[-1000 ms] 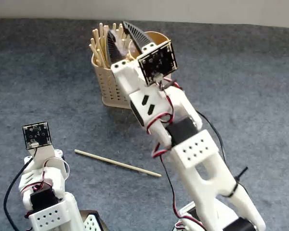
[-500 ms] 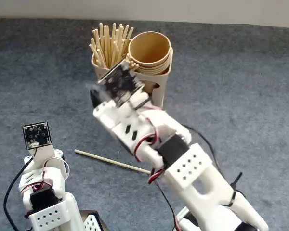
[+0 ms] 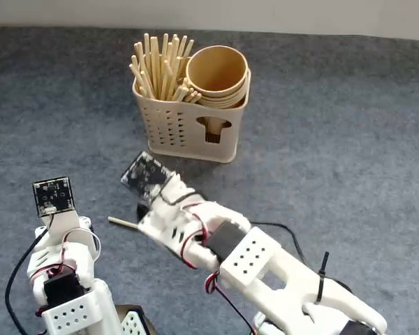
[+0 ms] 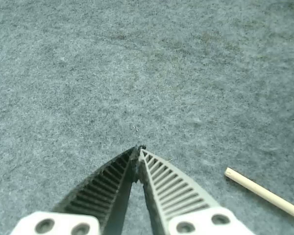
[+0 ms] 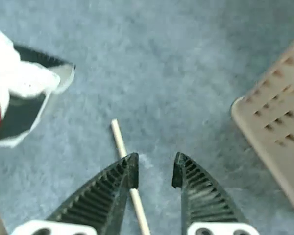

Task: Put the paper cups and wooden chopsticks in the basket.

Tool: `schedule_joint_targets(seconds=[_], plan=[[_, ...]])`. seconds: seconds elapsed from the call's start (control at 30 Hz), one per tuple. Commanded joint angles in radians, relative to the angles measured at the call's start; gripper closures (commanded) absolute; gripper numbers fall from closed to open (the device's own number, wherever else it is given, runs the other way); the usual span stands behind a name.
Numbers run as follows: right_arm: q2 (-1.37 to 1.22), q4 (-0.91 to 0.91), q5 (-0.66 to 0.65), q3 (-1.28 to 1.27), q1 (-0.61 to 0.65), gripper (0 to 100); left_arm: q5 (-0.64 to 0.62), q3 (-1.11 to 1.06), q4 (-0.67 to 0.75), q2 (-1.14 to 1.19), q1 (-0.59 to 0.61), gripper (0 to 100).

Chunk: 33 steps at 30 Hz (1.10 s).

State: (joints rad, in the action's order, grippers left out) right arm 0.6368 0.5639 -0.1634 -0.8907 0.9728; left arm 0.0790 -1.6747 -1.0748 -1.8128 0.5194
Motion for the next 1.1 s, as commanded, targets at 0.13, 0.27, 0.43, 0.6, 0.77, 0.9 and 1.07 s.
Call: schedule_joint_targets(seconds=[0.13, 0.27, 0.43, 0.6, 0.77, 0.9, 1.07], plan=[[-0.035, -0.34, 0.002, -0.28, 0.114, 87.1, 0.005, -0.021, -0.002, -0.001, 0.01, 98], [-0.189, -0.39, 0.002, -0.249, 0.114, 87.1, 0.005, -0.021, -0.002, -0.001, 0.01, 98], [-0.346, -0.395, 0.002, -0.139, 0.108, 87.1, 0.005, -0.021, -0.002, -0.001, 0.01, 98], [-0.41, -0.395, 0.002, -0.074, 0.035, 87.1, 0.005, -0.021, -0.002, -0.001, 0.01, 98], [-0.458, -0.39, 0.002, -0.07, 0.01, 87.1, 0.005, -0.021, -0.002, -0.001, 0.01, 98], [-0.509, -0.389, -0.018, -0.07, 0.022, 87.1, 0.005, -0.021, -0.002, -0.001, 0.01, 98], [-0.565, -0.387, -0.115, -0.07, 0.042, 87.2, 0.005, -0.021, -0.002, -0.001, 0.01, 98]])
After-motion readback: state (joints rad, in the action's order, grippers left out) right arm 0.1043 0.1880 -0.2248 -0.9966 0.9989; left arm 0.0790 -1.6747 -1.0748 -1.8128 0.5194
